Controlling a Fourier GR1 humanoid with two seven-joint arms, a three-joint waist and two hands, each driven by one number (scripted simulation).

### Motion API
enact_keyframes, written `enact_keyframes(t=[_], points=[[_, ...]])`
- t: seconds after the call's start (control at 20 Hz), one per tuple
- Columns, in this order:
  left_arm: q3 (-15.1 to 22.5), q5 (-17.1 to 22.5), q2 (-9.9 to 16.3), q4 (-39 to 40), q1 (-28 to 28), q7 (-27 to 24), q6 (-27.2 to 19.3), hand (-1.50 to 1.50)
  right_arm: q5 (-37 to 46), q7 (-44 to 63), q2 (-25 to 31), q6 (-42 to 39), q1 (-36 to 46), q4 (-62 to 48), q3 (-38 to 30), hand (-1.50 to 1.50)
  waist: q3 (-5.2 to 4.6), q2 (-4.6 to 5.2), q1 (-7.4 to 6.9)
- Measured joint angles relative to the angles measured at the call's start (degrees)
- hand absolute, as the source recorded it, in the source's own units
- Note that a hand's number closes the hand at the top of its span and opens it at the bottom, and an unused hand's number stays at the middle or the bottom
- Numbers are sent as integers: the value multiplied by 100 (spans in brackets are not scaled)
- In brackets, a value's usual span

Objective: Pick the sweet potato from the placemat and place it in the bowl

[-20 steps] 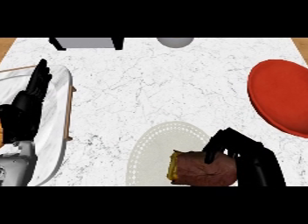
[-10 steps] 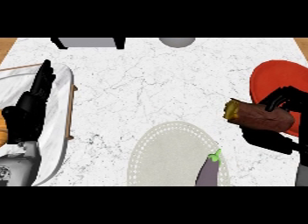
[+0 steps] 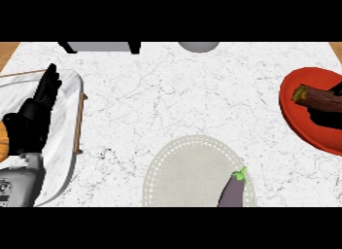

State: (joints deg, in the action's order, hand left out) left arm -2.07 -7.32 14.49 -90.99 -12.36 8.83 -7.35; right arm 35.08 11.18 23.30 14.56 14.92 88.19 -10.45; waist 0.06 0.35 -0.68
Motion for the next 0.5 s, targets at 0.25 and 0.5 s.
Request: enact_keyframes(t=[0.25,0.5], points=[[7,-29,-18,11,-89,17,28,0,287,-866,394,498,692,-1859,-348,150,3,13,-61],[93,-92,-111,-76,-91,112,21,0,115,-1749,540,898,1384,-3722,-767,150,9,25,-109]])
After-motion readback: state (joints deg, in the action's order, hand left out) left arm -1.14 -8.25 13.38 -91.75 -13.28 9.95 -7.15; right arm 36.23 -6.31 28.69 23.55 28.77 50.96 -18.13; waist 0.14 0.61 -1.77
